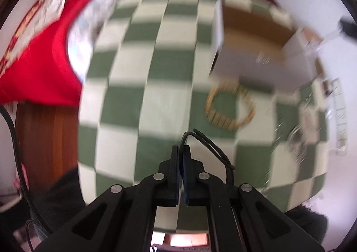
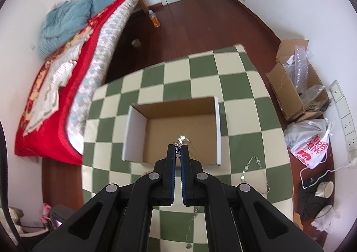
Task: Organize jewelry
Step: 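Carry the black band into the box with the left tool while the right tool drops the earrings in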
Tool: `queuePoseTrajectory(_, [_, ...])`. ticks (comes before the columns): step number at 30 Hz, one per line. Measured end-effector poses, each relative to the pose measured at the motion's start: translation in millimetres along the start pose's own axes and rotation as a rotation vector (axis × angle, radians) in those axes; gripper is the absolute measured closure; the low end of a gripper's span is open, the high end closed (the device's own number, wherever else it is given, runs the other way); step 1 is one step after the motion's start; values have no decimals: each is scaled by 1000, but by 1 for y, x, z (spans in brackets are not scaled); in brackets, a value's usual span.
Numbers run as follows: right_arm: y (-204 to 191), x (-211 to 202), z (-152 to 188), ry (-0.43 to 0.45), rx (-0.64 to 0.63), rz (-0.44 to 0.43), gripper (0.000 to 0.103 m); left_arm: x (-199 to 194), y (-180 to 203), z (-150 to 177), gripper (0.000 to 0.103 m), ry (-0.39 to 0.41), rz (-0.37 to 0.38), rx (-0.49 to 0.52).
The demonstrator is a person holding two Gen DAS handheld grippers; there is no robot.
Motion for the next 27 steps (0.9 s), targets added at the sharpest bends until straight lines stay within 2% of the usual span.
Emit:
queuePoseTrajectory(3, [-4,-9,-12,18,3,-22,99,-36,8,-47,103,80,51,7])
queuePoseTrajectory(5, [-7,-12,-23,26,1,-27,99,-47,22,-80,103,103,87,17])
queuePoseTrajectory(8, [-9,-9,-33,22,1,-26,99,-42,37,-122,103,101,120,39])
queuePoseTrajectory(12, [-6,7,-41,-12,2,-17,99,-11,56,-161,103,43,119,61])
queuePoseTrajectory(19, [15,67,-36,-120,32,20,99,55,75,-163,102,-75,72,104])
queuePoseTrajectory(23, [36,107,-26,-188,73,43,99,71,75,-162,102,-102,76,86])
queuePoseTrajectory(27, [48,123,-21,-215,82,58,98,72,71,-166,98,-107,88,65])
Point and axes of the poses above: each gripper's, at about its wrist camera, not at the fingertips, and x roughly the way its jaws point, y to its right, z to its underside, the point moved 5 cm from there along x, roughly the way its jaws point, and after that the axes turned 8 degrees about -z, right-handed, at the moved point
